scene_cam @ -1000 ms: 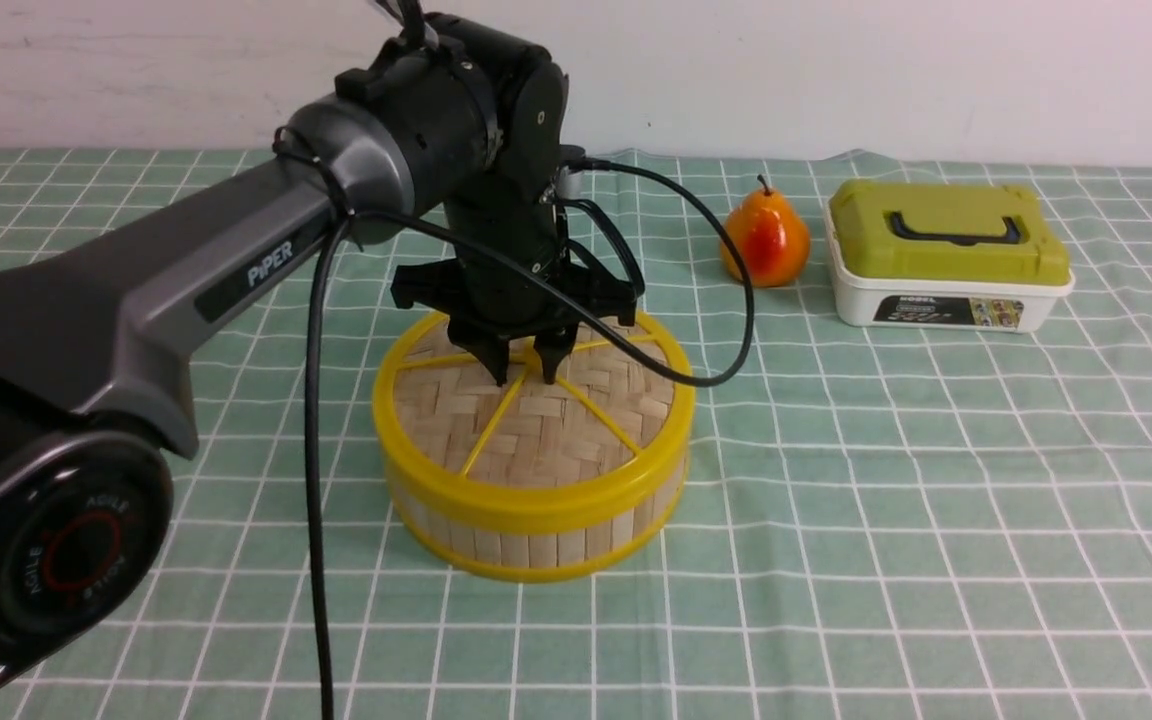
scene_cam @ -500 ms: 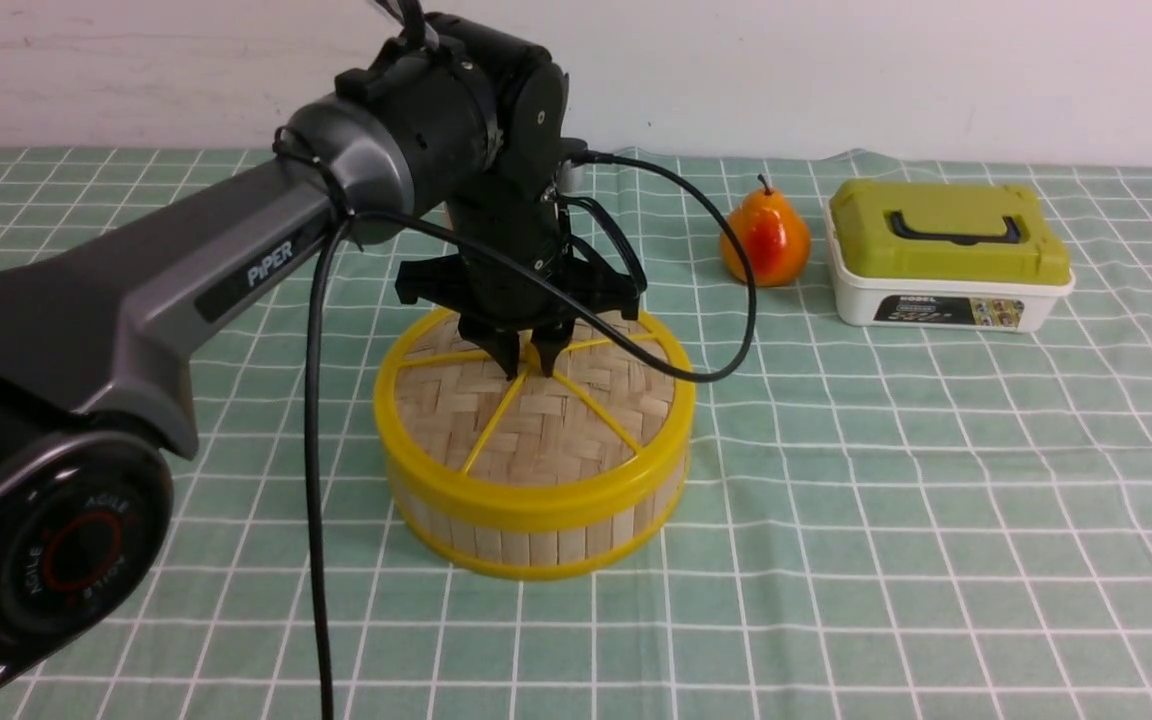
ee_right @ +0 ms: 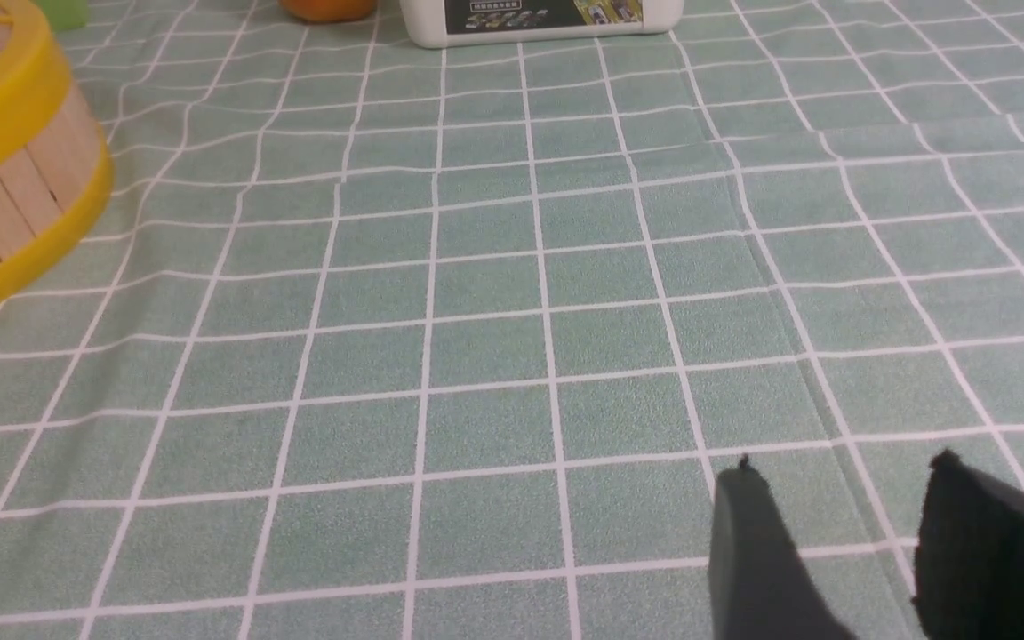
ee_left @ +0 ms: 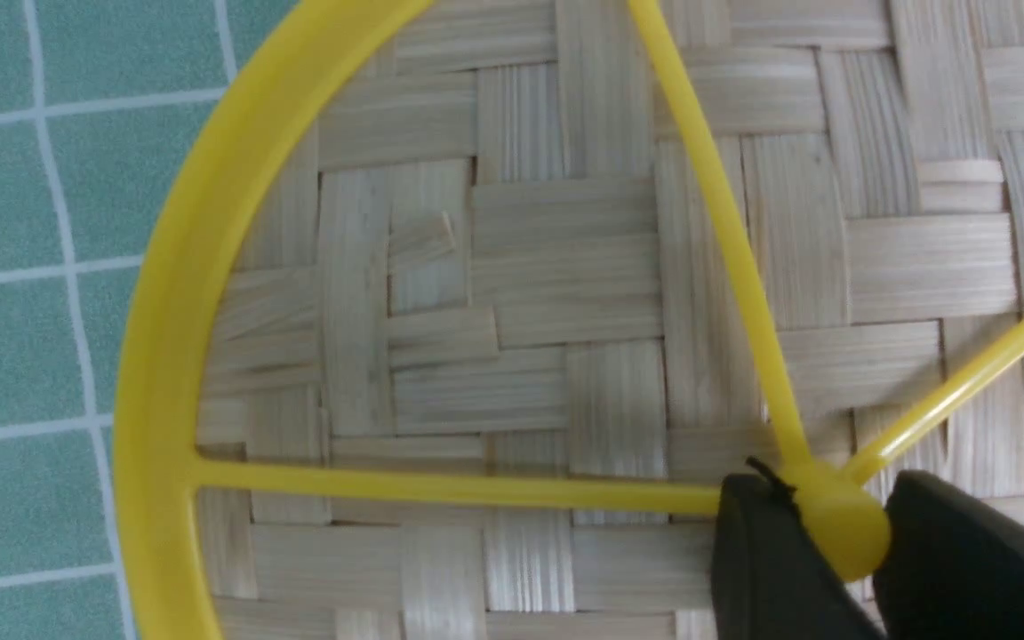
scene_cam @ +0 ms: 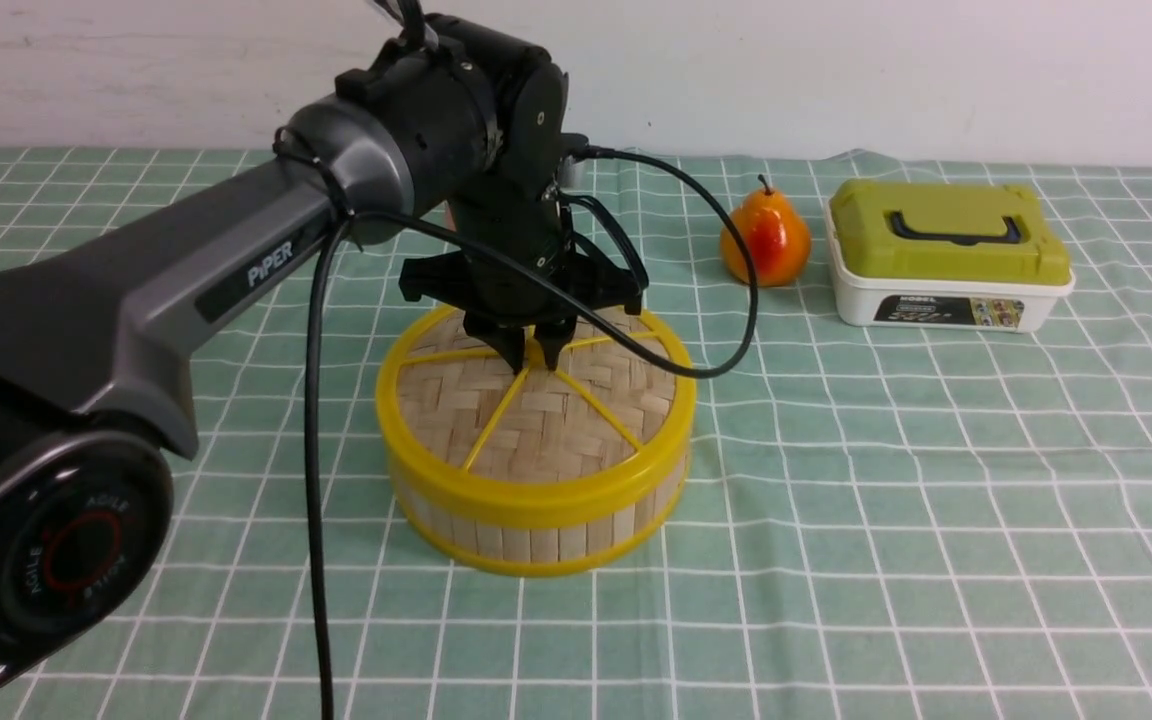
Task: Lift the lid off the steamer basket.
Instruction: Use the left arm to lift the lid of the steamer
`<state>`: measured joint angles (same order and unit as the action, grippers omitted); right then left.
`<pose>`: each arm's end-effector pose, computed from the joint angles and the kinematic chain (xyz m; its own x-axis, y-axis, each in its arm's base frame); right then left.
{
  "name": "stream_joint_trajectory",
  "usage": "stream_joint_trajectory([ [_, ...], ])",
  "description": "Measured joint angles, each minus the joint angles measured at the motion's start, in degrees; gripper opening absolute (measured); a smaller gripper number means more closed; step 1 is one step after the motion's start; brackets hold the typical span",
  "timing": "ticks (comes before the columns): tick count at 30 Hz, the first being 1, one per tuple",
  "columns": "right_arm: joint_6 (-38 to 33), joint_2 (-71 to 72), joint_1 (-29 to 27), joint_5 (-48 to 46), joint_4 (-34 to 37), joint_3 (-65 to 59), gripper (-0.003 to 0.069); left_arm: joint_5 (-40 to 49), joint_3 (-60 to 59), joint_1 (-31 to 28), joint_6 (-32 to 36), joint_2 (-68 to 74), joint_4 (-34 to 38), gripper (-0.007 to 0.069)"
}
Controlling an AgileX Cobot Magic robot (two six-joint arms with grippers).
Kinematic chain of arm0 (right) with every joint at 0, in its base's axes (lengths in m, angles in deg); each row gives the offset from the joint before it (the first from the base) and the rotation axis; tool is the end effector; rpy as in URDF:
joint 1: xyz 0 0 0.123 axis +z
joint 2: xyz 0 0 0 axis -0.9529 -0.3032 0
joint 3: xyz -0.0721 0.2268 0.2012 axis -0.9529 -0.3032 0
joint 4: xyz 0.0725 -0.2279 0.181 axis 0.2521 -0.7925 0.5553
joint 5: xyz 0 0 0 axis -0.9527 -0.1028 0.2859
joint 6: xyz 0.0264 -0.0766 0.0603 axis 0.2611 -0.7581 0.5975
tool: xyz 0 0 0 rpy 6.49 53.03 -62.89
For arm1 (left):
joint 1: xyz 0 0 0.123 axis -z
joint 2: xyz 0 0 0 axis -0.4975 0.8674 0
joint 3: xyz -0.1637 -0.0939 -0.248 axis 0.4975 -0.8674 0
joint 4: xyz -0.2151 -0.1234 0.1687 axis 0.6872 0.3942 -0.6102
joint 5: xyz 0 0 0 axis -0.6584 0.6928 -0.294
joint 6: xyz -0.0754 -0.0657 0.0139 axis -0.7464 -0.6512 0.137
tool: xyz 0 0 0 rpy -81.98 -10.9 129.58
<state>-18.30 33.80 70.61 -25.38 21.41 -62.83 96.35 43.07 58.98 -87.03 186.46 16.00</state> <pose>0.0835 -0.0016 0.1696 -0.2940 0.1595 -0.9424 0.0672 0.9870 0.1461 0.4903 -0.2628 0.2689 -0.9097 0.0647 -0.4101 0.1076 0.9908 -0.0824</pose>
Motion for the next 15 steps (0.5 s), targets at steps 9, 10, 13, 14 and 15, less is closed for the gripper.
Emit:
stream_joint_trajectory([
  [9, 0.0, 0.0, 0.0, 0.0, 0.0, 0.0, 0.0242, 0.1, 0.0, 0.0, 0.1, -0.3, 0.0, 0.0110],
  [10, 0.0, 0.0, 0.0, 0.0, 0.0, 0.0, 0.0242, 0.2, -0.1, 0.0, 0.2, -0.9, -0.2, 0.0110],
  [13, 0.0, 0.0, 0.0, 0.0, 0.0, 0.0, 0.0242, 1.9, -0.3, 0.0, 0.2, -3.1, -0.9, 0.0110],
  [14, 0.0, 0.0, 0.0, 0.0, 0.0, 0.0, 0.0242, 2.8, -0.3, 0.1, 0.2, -4.4, -1.7, 0.0110],
  [15, 0.0, 0.0, 0.0, 0.0, 0.0, 0.0, 0.0242, 3.8, -0.3, 0.1, 0.2, -6.0, -2.7, 0.0110],
])
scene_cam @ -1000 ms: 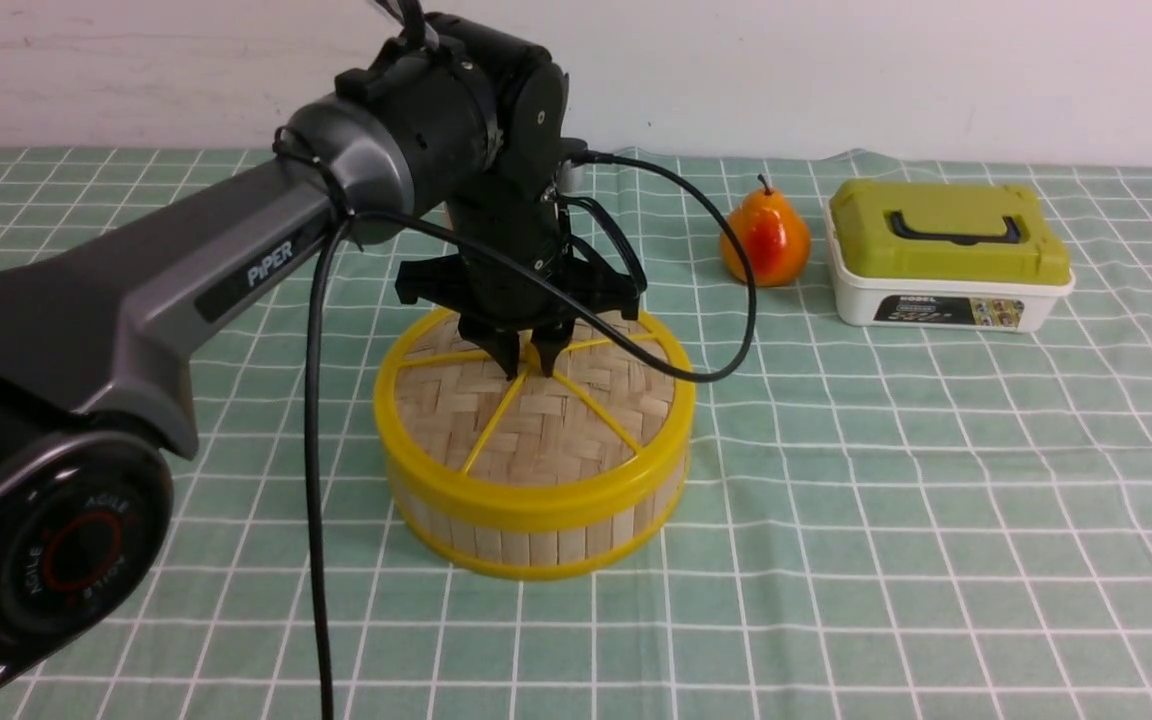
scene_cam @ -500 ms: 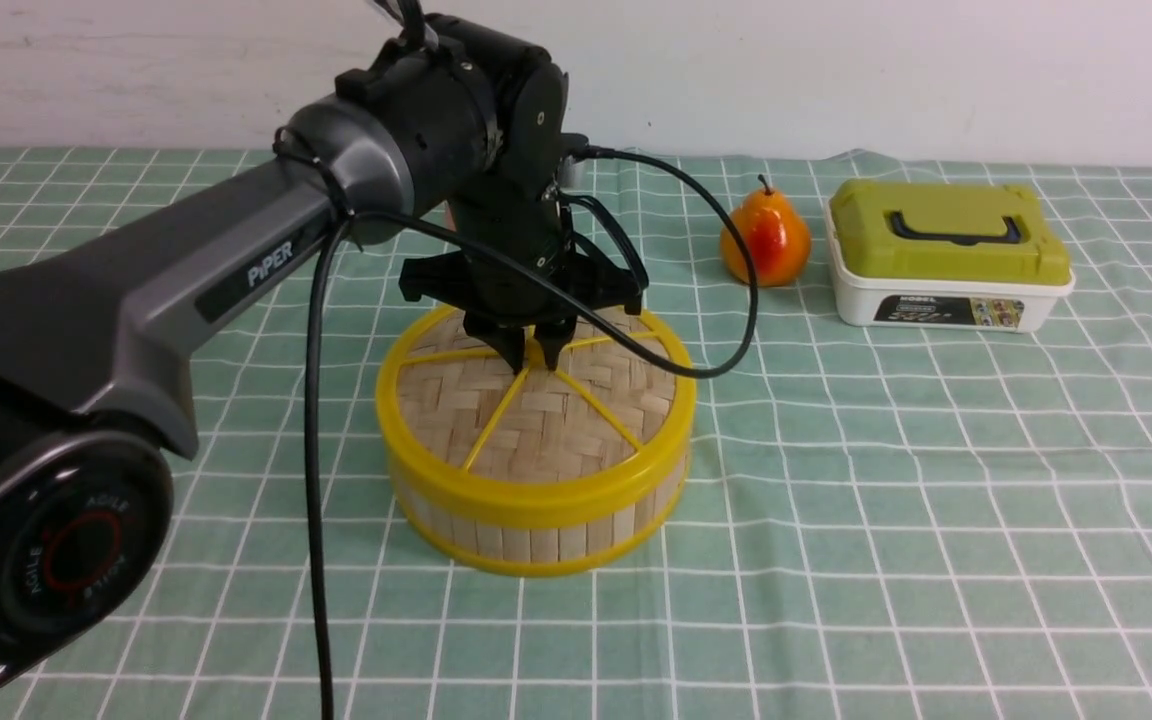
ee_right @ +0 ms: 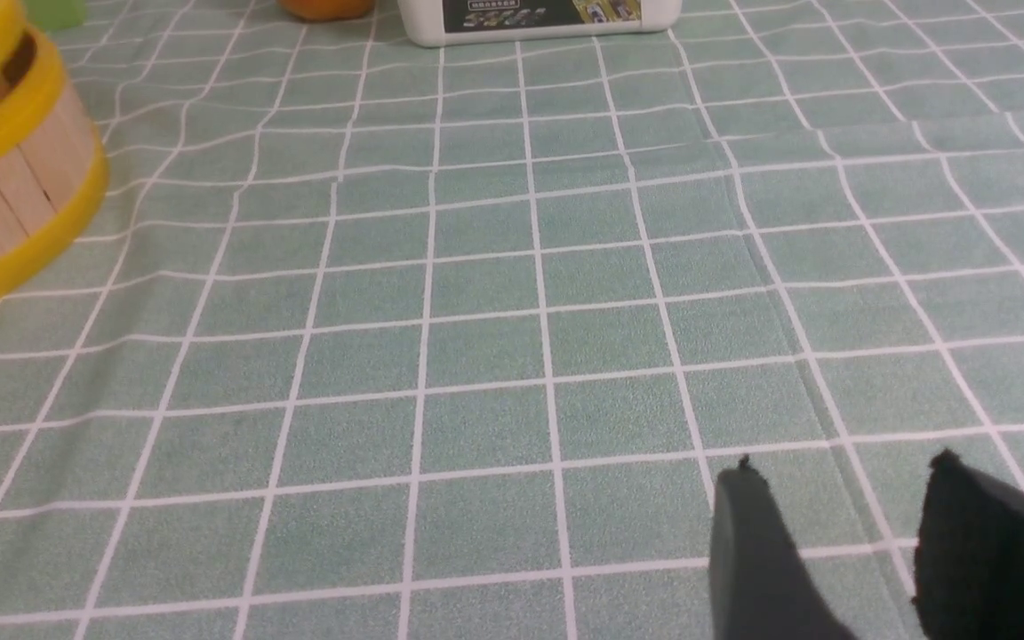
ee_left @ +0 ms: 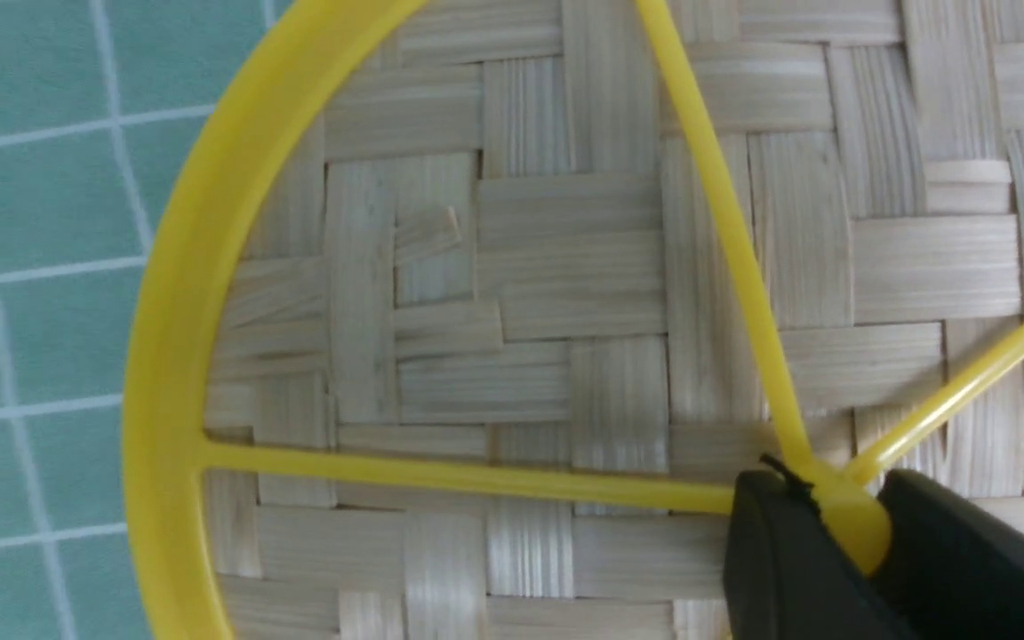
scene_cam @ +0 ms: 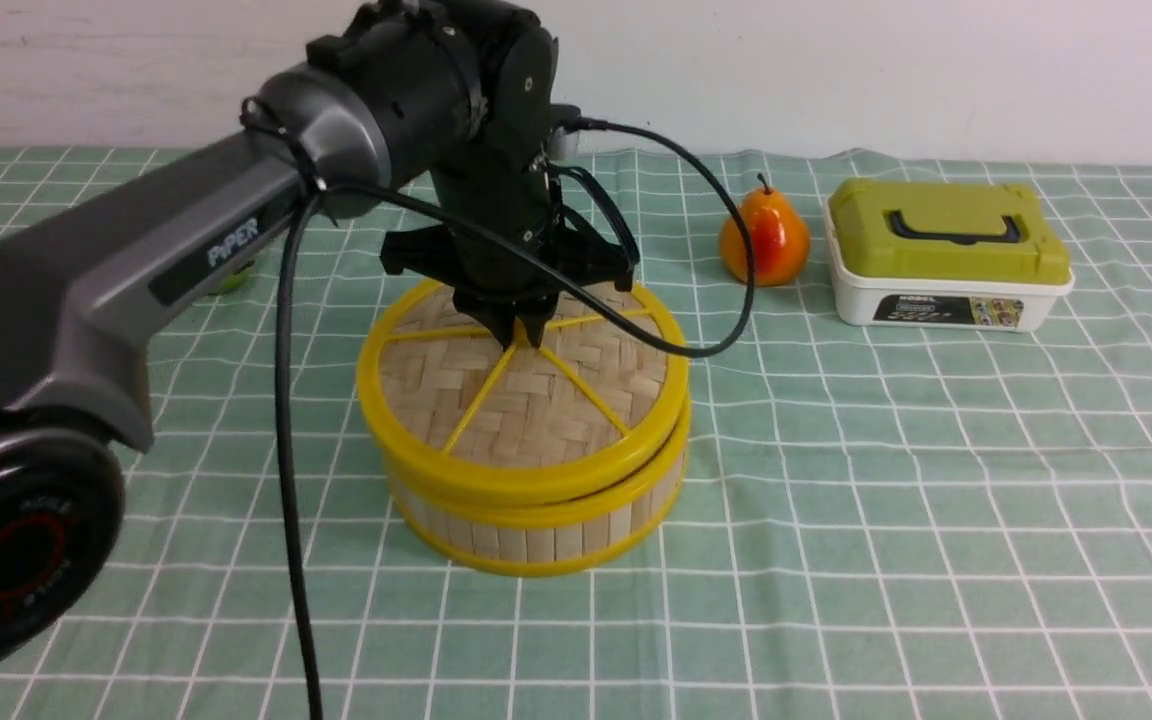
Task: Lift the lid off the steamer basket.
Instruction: Use the left arm to lift the lid of the steamer, then use the left arm to place the steamer lid on the table
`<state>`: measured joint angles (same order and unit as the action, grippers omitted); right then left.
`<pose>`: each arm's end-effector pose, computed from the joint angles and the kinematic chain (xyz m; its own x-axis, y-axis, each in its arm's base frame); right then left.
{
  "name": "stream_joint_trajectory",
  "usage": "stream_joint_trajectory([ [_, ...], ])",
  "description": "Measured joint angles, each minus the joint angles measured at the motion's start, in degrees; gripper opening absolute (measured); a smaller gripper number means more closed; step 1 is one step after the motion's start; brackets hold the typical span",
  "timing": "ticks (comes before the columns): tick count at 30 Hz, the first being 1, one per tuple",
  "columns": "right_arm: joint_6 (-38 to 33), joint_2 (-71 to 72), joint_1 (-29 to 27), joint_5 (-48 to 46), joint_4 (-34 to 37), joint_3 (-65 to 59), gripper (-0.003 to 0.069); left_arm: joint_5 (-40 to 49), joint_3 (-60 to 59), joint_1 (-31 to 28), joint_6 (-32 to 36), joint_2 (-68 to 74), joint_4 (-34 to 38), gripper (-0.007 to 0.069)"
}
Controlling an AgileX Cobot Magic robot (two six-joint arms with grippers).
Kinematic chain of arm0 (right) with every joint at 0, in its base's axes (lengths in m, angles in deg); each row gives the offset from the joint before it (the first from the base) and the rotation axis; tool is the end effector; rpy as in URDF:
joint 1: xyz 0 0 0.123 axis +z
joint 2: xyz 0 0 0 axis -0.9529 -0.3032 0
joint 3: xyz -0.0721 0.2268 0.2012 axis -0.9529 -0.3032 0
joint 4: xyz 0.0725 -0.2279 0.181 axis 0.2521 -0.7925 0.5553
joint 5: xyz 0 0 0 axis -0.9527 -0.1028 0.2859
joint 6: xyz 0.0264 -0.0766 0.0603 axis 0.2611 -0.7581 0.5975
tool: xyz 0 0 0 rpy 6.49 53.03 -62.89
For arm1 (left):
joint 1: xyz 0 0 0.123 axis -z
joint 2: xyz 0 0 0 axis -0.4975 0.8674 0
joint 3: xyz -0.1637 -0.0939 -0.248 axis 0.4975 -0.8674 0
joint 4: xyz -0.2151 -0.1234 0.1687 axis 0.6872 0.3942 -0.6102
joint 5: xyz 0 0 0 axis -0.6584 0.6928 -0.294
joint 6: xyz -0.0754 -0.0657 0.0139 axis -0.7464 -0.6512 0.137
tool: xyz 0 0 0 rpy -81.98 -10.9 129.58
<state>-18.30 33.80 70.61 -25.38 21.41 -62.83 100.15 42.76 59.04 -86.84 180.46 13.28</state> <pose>0.0835 -0.0016 0.1696 -0.2940 0.1595 -0.9424 0.0672 0.9870 0.1461 0.4709 -0.2473 0.3218 -0.8873 0.0709 -0.4556 0.1054 0.9931 -0.0507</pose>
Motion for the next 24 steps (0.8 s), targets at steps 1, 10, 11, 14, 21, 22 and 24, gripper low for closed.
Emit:
stream_joint_trajectory([
  [1, 0.0, 0.0, 0.0, 0.0, 0.0, 0.0, 0.0242, 1.0, 0.0, 0.0, 0.0, -1.0, -0.7, 0.0110],
  [10, 0.0, 0.0, 0.0, 0.0, 0.0, 0.0, 0.0242, 2.5, 0.0, -1.2, 0.0, -12.3, -11.6, 0.0110],
  [11, 0.0, 0.0, 0.0, 0.0, 0.0, 0.0, 0.0242, 2.5, -1.3, -2.5, 0.0, -13.7, -11.5, 0.0110],
  [14, 0.0, 0.0, 0.0, 0.0, 0.0, 0.0, 0.0242, 2.5, -5.6, -5.8, 0.0, -15.9, -10.3, 0.0110],
  [21, 0.0, 0.0, 0.0, 0.0, 0.0, 0.0, 0.0242, 2.5, -20.1, -17.1, -0.8, -17.1, -9.7, 0.0110],
  [22, 0.0, 0.0, 0.0, 0.0, 0.0, 0.0, 0.0242, 2.4, -22.5, -18.6, -1.1, -17.1, -9.5, 0.0110],
  [24, 0.0, 0.0, 0.0, 0.0, 0.0, 0.0, 0.0242, 1.1, -26.3, -20.8, -1.4, -17.1, -9.3, 0.0110],
])
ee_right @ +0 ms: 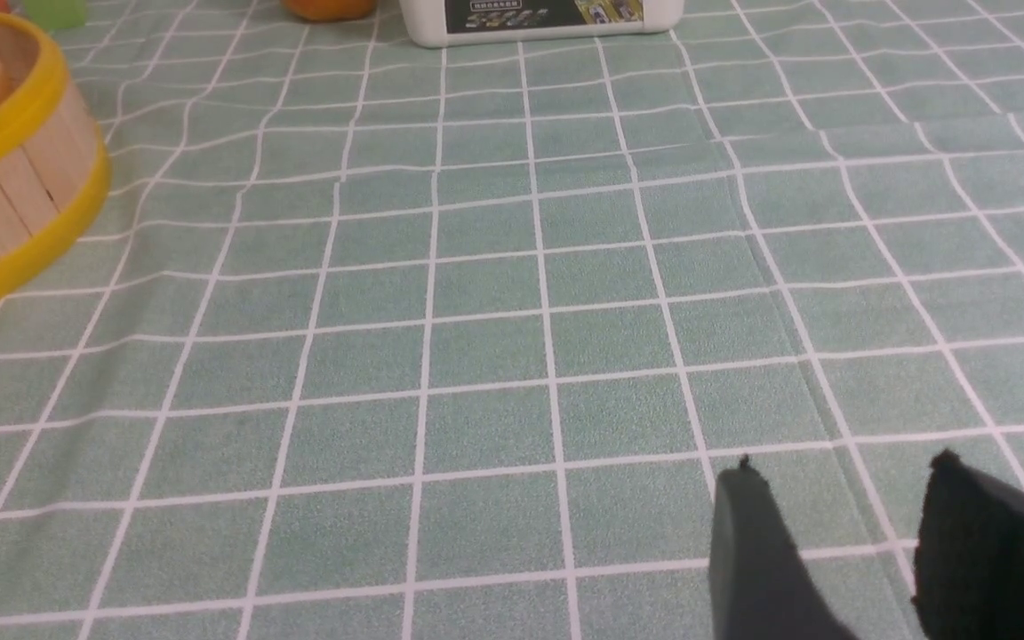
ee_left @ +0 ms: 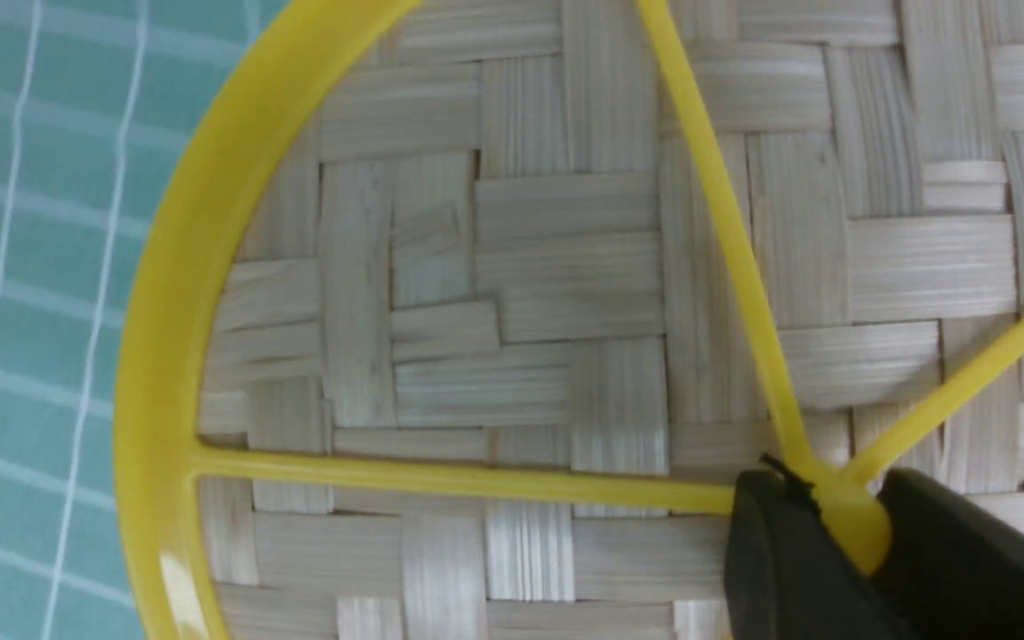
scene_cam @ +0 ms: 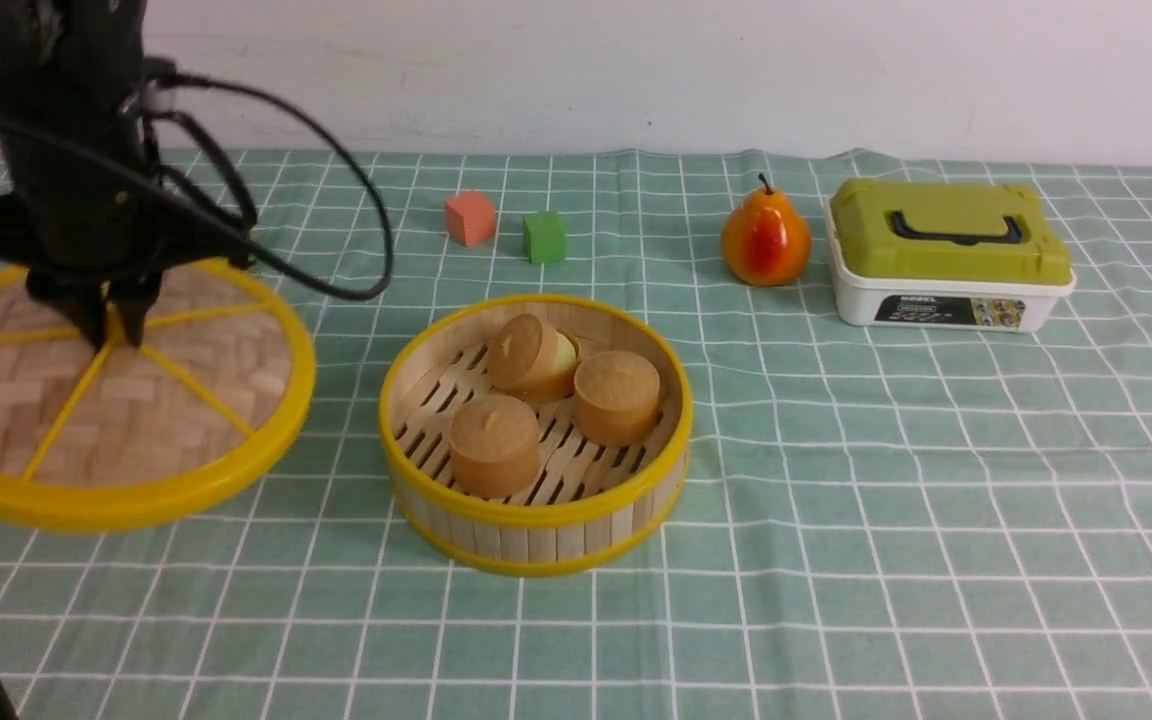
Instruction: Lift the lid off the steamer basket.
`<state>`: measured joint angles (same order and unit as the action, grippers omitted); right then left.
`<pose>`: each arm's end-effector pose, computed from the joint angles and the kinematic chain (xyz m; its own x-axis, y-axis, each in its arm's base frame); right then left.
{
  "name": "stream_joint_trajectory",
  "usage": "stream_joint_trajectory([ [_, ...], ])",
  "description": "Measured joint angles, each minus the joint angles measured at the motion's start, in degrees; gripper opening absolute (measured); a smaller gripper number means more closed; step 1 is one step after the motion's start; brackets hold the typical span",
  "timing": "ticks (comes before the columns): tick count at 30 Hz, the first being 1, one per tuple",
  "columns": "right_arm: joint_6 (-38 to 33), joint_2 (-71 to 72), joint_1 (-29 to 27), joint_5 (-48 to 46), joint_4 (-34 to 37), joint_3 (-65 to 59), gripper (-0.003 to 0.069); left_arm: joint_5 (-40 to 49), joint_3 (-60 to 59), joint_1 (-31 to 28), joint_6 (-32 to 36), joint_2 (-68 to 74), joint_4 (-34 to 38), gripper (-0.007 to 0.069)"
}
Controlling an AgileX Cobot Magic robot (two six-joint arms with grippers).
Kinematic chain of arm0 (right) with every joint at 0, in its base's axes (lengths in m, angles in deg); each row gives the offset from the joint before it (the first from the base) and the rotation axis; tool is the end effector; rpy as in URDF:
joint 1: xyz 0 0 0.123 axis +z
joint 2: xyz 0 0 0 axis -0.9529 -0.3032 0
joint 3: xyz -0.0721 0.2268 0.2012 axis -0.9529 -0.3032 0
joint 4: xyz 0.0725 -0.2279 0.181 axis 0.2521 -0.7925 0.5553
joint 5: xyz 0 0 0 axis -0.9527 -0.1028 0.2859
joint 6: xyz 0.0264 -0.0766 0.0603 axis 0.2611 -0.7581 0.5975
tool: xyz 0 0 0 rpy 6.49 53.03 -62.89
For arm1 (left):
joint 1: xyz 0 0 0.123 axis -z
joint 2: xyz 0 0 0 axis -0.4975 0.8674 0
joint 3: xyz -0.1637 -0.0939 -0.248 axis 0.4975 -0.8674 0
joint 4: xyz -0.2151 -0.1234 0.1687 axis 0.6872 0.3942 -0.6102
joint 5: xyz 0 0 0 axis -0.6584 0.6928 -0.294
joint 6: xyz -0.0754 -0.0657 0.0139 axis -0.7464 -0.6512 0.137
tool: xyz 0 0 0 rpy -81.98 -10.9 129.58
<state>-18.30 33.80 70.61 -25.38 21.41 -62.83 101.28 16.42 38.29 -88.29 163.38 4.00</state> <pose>0.0835 -0.0016 0.1696 -0.2940 0.1595 -0.9424 0.0672 0.9870 0.1461 0.4367 -0.0356 0.3157 -0.9105 -0.2000 -0.3619 -0.2718 0.9490 0.1595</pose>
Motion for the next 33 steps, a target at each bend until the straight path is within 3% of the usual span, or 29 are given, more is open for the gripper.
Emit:
stream_joint_trajectory([
  [5, 0.0, 0.0, 0.0, 0.0, 0.0, 0.0, 0.0242, -8.1, -6.9, -2.7, -0.7, 0.3, 3.8, 0.0110],
  [16, 0.0, 0.0, 0.0, 0.0, 0.0, 0.0, 0.0242, -13.5, -8.2, -2.7, -2.9, 8.5, 9.3, 0.0115],
  [20, 0.0, 0.0, 0.0, 0.0, 0.0, 0.0, 0.0242, -13.6, -8.2, -2.7, -3.1, 8.8, 9.5, 0.0160],
  [27, 0.0, 0.0, 0.0, 0.0, 0.0, 0.0, 0.0242, -9.8, -5.2, -2.7, -2.2, 7.2, 13.7, 0.0316],
  [30, 0.0, 0.0, 0.0, 0.0, 0.0, 0.0, 0.0242, -5.9, -3.8, -2.6, 1.4, 4.5, 14.5, 0.0321],
  [33, 0.0, 0.0, 0.0, 0.0, 0.0, 0.0, 0.0242, -1.5, -3.0, -2.7, 6.2, 0.3, 17.8, 0.0263],
])
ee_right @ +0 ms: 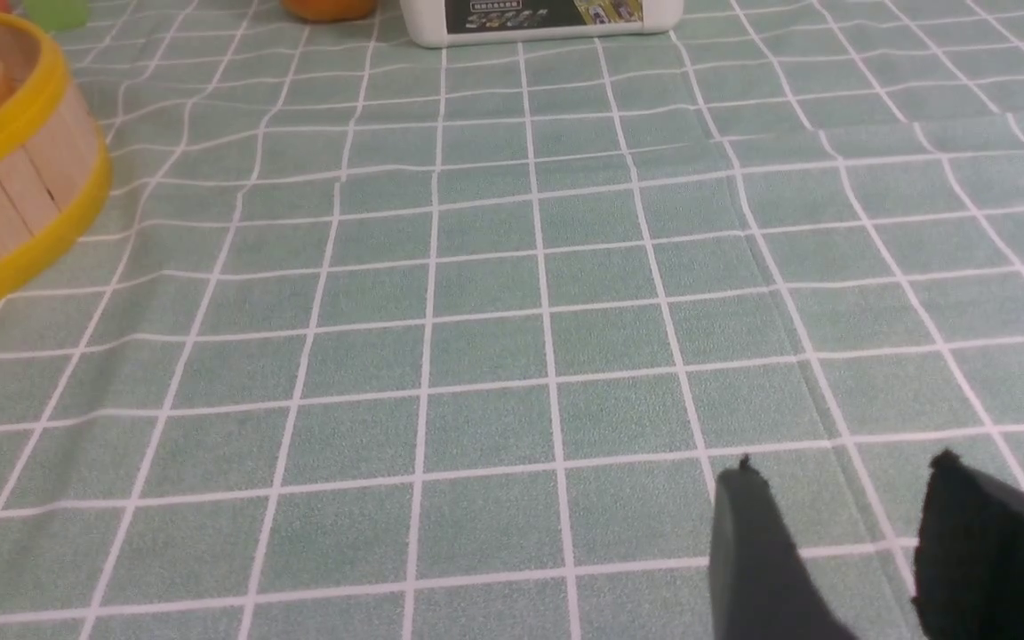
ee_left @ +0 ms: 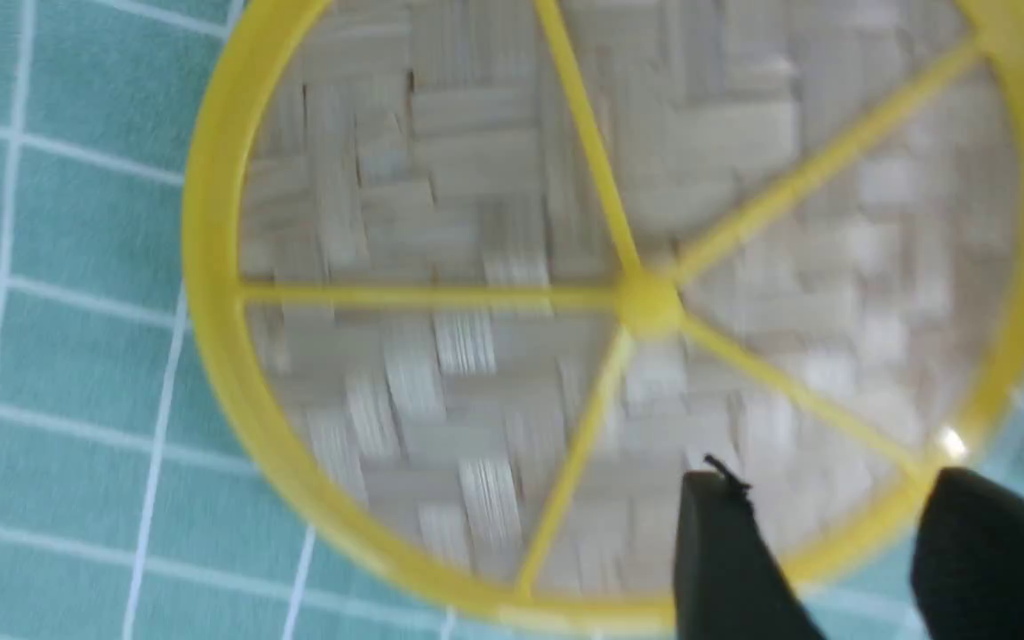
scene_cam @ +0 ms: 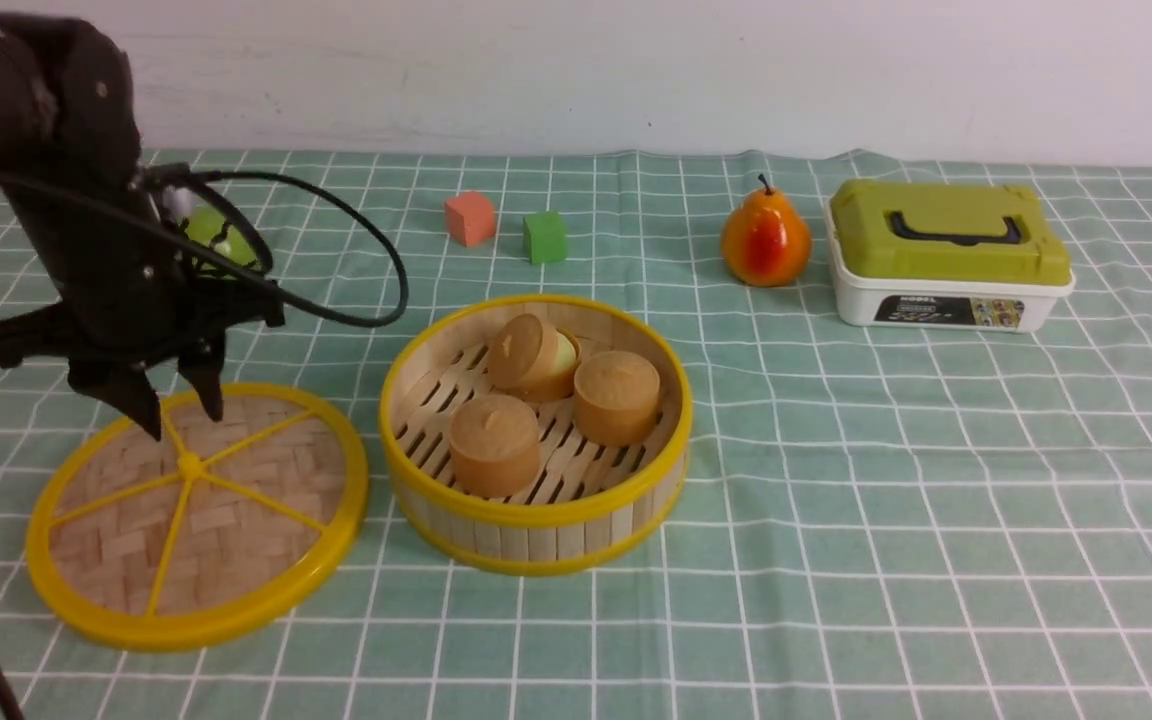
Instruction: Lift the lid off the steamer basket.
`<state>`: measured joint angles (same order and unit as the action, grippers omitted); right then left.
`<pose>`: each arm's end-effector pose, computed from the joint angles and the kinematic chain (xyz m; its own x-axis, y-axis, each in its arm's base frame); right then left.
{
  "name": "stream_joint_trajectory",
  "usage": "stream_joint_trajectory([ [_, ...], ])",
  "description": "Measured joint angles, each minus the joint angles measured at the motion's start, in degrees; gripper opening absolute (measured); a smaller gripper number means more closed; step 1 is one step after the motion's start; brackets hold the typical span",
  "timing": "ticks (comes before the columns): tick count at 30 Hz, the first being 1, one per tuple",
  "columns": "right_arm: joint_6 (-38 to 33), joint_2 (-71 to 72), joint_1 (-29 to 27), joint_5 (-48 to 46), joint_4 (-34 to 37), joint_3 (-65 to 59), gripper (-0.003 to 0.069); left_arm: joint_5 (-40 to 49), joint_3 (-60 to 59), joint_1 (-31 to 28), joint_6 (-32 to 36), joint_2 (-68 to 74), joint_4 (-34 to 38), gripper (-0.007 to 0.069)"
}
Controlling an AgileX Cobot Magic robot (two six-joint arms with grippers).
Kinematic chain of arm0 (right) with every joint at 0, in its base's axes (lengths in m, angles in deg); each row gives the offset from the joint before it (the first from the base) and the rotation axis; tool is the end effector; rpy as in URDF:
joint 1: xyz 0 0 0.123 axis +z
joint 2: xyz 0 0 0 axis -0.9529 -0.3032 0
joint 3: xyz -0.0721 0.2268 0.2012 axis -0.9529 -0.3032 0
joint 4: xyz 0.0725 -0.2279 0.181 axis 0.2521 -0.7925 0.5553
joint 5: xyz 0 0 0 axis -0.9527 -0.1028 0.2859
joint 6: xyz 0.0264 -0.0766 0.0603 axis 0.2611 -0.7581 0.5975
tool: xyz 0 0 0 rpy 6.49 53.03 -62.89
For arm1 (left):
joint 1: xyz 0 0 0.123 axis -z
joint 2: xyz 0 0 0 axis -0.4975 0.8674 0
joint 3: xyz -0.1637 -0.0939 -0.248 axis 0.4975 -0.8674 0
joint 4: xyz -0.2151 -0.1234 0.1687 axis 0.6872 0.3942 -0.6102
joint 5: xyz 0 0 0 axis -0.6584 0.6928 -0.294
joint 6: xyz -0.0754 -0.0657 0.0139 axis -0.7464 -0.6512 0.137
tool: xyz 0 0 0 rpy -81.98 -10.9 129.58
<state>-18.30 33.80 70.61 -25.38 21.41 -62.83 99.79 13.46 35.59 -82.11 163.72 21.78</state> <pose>0.0835 -0.0016 0.1696 -0.2940 0.1595 -0.9424 0.0672 0.9870 0.1461 0.4324 -0.0436 0.2924 -0.9407 -0.2552 -0.2233 -0.2426 0.9666 -0.0829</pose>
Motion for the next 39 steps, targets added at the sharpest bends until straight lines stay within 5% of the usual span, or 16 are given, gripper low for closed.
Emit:
stream_joint_trajectory([
  [4, 0.0, 0.0, 0.0, 0.0, 0.0, 0.0, 0.0242, 1.8, -0.5, 0.0, 6.4, -8.7, 8.9, 0.0089],
  [8, 0.0, 0.0, 0.0, 0.0, 0.0, 0.0, 0.0242, 2.2, -2.5, 0.0, 10.5, -16.6, 12.8, -0.0006],
  [13, 0.0, 0.0, 0.0, 0.0, 0.0, 0.0, 0.0242, 0.4, -9.6, 0.0, 15.4, -32.5, 15.5, -0.0013],
  [26, 0.0, 0.0, 0.0, 0.0, 0.0, 0.0, 0.0243, -27.1, -51.2, 0.0, 15.7, -77.6, 21.1, -0.0013],
  [39, 0.0, 0.0, 0.0, 0.0, 0.0, 0.0, 0.0242, -41.6, -69.0, 0.0, 15.7, -93.3, 21.7, -0.0013],
])
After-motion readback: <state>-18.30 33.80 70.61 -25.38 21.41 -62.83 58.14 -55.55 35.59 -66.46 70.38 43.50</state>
